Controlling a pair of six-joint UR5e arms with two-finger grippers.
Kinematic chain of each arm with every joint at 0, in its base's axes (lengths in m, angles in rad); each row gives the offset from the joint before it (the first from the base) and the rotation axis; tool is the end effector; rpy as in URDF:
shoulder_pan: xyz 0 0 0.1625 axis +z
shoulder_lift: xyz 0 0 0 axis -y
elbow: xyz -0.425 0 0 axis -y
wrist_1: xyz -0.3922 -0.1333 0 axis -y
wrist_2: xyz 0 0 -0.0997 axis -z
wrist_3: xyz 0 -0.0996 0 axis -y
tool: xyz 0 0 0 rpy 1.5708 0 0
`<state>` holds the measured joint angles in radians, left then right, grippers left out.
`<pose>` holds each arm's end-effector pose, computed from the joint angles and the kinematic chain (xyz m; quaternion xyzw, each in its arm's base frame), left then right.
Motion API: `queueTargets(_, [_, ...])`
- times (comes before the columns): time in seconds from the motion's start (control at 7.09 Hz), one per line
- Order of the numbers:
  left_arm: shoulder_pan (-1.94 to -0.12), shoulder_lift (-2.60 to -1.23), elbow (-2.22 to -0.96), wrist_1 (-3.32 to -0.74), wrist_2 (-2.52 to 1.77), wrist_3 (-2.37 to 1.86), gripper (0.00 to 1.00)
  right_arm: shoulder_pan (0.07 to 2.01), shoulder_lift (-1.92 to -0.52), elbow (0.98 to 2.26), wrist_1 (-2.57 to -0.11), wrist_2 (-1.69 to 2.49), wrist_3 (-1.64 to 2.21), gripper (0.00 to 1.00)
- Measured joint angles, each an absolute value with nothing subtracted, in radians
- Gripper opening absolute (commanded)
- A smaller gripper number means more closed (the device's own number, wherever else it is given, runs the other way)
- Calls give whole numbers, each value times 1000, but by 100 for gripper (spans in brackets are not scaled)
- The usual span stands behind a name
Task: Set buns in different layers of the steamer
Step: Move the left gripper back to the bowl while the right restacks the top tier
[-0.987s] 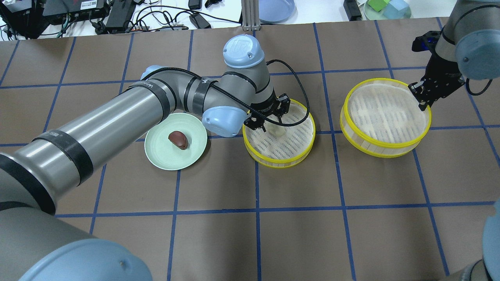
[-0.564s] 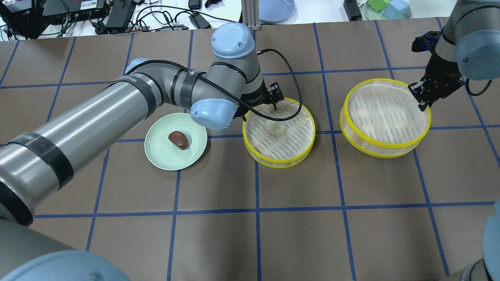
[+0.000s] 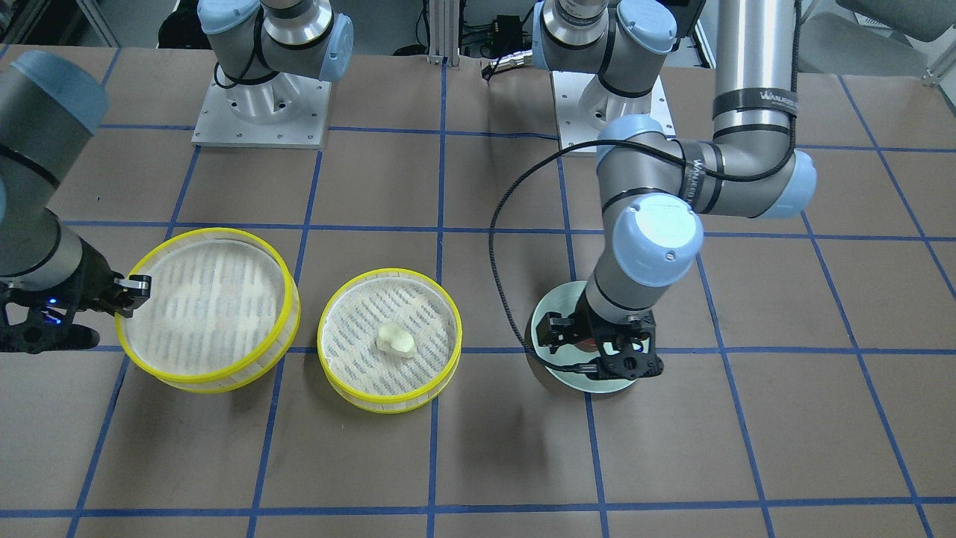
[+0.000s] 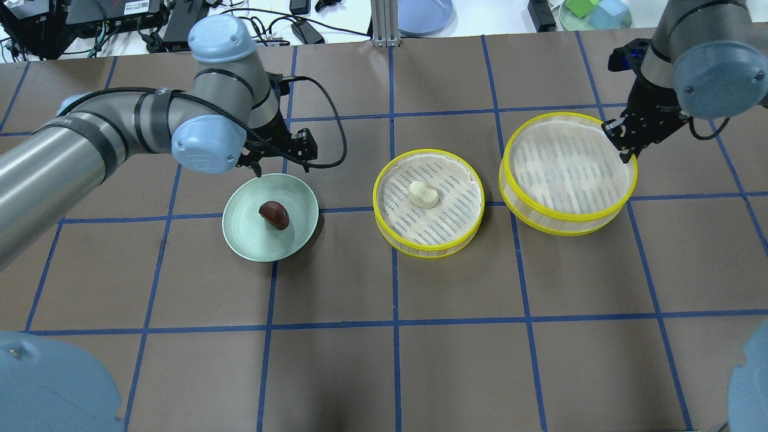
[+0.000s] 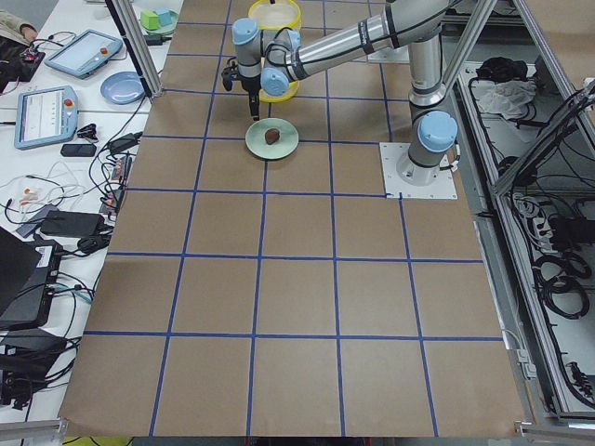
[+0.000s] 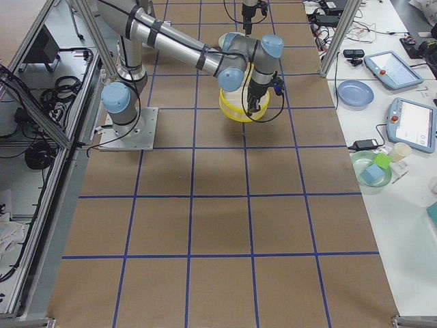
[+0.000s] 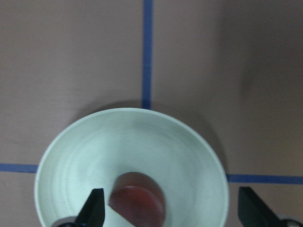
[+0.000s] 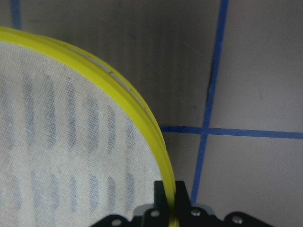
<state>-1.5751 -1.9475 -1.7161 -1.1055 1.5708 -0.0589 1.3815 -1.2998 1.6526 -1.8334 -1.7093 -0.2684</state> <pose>-0.1358 -0.5896 0.2570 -0.0273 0.9992 0.0283 0.0009 0.0097 -0.5845 0.3292 0.0425 -0.9957 -0.0595 0.0571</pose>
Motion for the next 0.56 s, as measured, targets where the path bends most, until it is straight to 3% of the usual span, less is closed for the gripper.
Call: queueTargets(0.56, [-1511, -1957, -1838, -1107, 1505, 14, 98, 1632, -1261, 1636, -1849, -1628, 53, 0])
